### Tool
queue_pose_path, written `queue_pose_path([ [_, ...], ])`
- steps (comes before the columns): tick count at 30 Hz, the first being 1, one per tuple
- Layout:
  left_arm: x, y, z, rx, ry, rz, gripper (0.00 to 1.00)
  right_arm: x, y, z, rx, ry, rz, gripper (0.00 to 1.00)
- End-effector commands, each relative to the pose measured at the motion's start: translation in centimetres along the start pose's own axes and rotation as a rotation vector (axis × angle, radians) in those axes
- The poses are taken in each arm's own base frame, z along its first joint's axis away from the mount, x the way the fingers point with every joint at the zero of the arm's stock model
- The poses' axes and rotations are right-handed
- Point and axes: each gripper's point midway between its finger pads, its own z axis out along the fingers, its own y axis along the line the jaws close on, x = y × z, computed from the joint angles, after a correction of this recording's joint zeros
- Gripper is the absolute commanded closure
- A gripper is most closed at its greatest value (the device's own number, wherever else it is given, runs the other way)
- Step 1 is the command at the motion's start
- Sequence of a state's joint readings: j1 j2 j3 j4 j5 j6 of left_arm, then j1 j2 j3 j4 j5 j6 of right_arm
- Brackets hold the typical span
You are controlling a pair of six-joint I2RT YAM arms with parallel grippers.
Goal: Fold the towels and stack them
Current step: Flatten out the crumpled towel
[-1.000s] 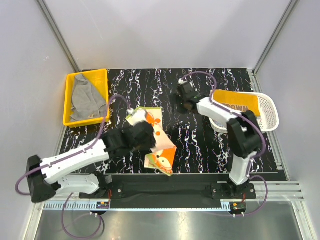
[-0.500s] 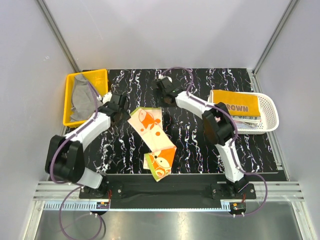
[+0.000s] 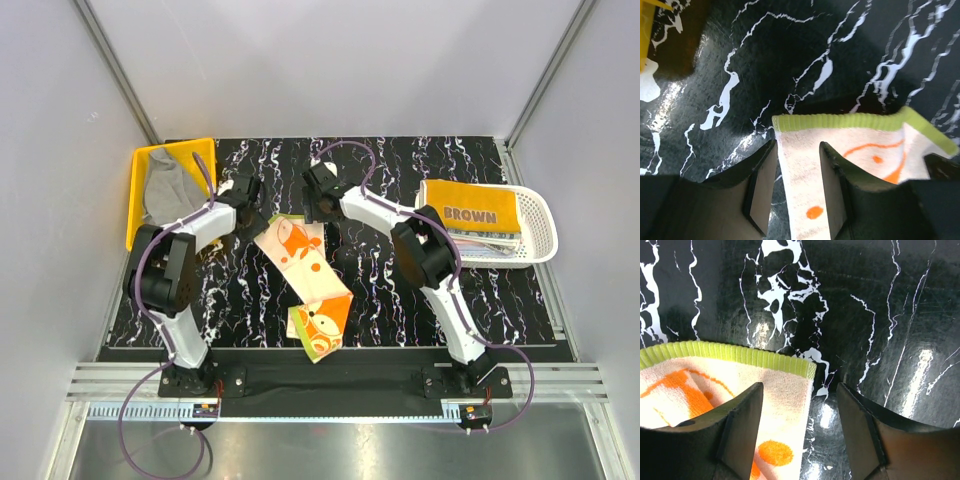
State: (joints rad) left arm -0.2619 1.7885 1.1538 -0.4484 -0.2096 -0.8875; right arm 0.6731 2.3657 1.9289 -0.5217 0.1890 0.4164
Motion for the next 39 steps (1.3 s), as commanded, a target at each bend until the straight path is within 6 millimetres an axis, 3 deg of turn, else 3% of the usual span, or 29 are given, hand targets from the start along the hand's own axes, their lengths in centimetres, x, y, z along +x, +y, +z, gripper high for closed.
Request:
queue_pose_path([
  [1, -1.1, -1.2, 0.7, 0.020, -0.022, -0.018, 0.56, 0.0, -0.1, 0.4, 0.033, -0.002, -0.001, 0.33],
  [8, -0.8, 0.2, 2.3, -0.069, -0.023, -0.010, 0.59, 0.6, 0.1, 0.9, 0.031, 0.007, -0.005, 0.47],
  [12, -0.7, 0.8, 2.8, -0.101, -0.031, -0.008, 0.63, 0.5, 0.4, 1.2, 0.027, 0.009, -0.008, 0.61],
  [16, -1.0, 0.5, 3.0, -0.109, -0.033, 0.007, 0.73, 0.5, 0.2, 1.4, 0.037, 0.009, -0.025, 0.76],
  [21, -1.8, -0.6, 3.4, -0.108, -0.032, 0.042, 0.99, 0.2, -0.2, 1.3, 0.059, 0.000, -0.043, 0.88],
  [24, -2.5, -0.7, 3.2, -0.117, -0.042, 0.070, 1.00, -0.1, -0.7, 1.2, 0.077, -0.008, -0.051, 1.00],
  [27, -3.4, -0.8, 2.3, -0.113, -0.071, 0.096, 1.00, -0.8, -1.4, 0.6, 0.086, -0.025, -0.044, 1.00],
  [33, -6.2, -1.6, -0.5, -0.095, -0.147, 0.152, 1.00, -3.7, -3.6, -2.6, 0.125, -0.100, -0.032, 1.00],
  [39, -8.3, -3.1, -3.7, -0.029, -0.207, 0.231, 1.00, -6.9, -4.5, -7.4, 0.139, -0.194, -0.051, 1.00],
])
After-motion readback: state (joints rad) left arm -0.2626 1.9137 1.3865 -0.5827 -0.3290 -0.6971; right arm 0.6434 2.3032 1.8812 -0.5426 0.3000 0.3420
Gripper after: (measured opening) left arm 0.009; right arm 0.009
